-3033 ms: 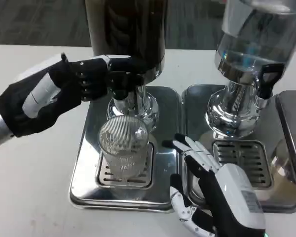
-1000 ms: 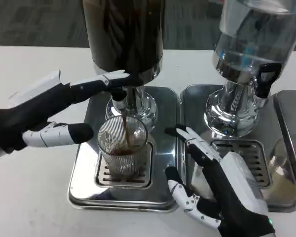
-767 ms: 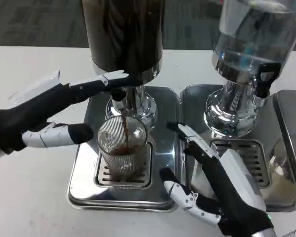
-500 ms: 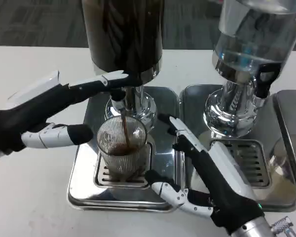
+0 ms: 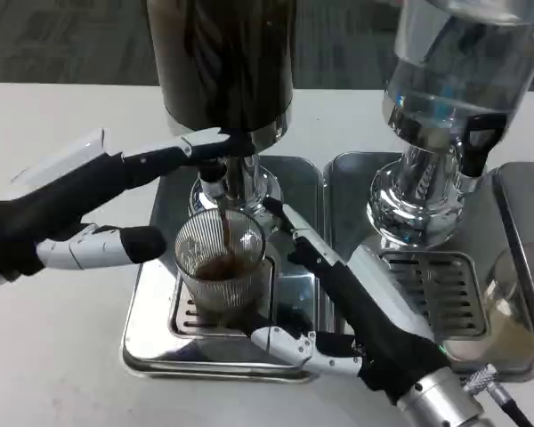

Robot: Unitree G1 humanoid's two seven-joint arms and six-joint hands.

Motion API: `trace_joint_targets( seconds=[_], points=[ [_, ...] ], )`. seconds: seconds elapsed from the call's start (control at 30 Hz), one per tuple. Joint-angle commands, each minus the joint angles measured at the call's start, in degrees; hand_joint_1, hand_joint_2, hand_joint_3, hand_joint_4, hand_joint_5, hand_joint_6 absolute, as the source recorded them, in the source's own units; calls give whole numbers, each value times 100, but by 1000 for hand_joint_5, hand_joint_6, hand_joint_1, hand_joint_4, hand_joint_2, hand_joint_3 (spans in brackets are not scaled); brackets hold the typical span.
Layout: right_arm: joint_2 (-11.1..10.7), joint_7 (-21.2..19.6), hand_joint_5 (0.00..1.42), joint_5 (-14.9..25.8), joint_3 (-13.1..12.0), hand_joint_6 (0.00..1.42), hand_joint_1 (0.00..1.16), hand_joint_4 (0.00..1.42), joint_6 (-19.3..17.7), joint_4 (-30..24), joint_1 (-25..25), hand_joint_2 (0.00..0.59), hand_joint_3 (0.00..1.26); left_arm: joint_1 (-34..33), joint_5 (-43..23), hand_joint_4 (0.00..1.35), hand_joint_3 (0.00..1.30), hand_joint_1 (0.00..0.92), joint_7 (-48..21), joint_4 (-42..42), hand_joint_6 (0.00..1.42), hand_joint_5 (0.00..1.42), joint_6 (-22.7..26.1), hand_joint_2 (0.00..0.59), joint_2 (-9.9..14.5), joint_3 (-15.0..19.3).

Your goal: Grasp the cup under the faucet to collect the drink, then remove the cup.

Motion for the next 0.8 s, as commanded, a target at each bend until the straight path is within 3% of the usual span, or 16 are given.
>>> trace_joint_targets(
  seconds=[0.03, 0.8],
  points=[
    [70, 43, 40, 105, -23, 178, 519, 0, 30, 175, -218, 223, 5, 168, 247, 65, 176, 0, -44, 59, 120, 87, 96, 73, 125, -40],
    [308, 89, 39, 256, 42, 181, 520, 0, -36, 917, -835, 216, 13, 224, 177, 75, 176, 0, 58, 99, 124, 88, 147, 75, 211, 81]
  ],
)
